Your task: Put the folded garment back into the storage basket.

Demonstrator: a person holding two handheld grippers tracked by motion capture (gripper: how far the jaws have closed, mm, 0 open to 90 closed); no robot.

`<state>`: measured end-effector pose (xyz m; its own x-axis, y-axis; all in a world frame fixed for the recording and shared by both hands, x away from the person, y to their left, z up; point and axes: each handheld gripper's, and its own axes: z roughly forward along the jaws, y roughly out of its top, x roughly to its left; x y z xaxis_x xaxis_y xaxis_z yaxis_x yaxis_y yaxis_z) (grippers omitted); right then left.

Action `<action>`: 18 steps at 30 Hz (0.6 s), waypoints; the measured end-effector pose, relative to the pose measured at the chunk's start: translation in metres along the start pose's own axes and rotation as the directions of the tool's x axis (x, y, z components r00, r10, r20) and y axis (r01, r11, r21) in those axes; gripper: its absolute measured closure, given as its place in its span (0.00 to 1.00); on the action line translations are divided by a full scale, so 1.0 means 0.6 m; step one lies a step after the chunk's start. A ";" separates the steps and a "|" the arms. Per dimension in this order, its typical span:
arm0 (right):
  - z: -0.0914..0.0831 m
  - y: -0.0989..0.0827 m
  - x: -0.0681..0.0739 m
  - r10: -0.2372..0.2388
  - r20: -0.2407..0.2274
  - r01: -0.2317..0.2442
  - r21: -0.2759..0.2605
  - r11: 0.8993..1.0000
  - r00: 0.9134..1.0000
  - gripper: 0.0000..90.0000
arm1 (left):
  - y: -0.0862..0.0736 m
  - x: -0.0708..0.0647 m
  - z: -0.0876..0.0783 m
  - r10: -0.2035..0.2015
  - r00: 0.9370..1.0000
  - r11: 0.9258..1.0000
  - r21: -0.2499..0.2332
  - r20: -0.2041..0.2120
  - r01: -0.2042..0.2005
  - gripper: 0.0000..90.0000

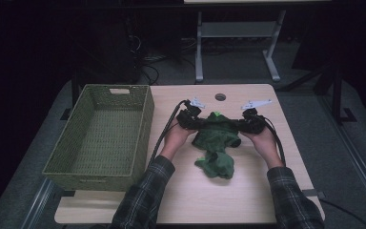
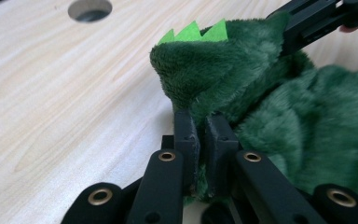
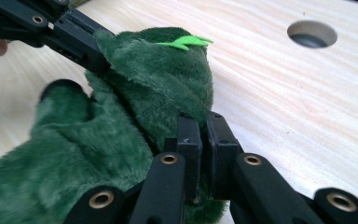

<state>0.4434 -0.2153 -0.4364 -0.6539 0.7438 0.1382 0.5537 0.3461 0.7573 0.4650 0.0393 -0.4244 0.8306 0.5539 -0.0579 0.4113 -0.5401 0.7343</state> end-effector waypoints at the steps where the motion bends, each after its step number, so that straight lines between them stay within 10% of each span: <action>1: -0.007 0.002 0.004 -0.003 -0.003 0.003 -0.004 1.000 1.000 0.95 | 0.002 -0.003 -0.004 -0.003 1.000 1.000 -0.009 0.004 0.003 0.94; 18: -0.074 0.012 0.047 -0.083 -0.028 0.082 -0.048 0.995 0.996 0.95 | 0.007 -0.052 -0.084 0.029 0.998 0.996 -0.080 0.053 -0.025 0.94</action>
<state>0.4061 -0.2173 -0.3983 -0.7121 0.6960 0.0925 0.4728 0.3779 0.7961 0.4219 0.0519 -0.3854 0.8610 0.5035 -0.0720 0.3590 -0.5014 0.7873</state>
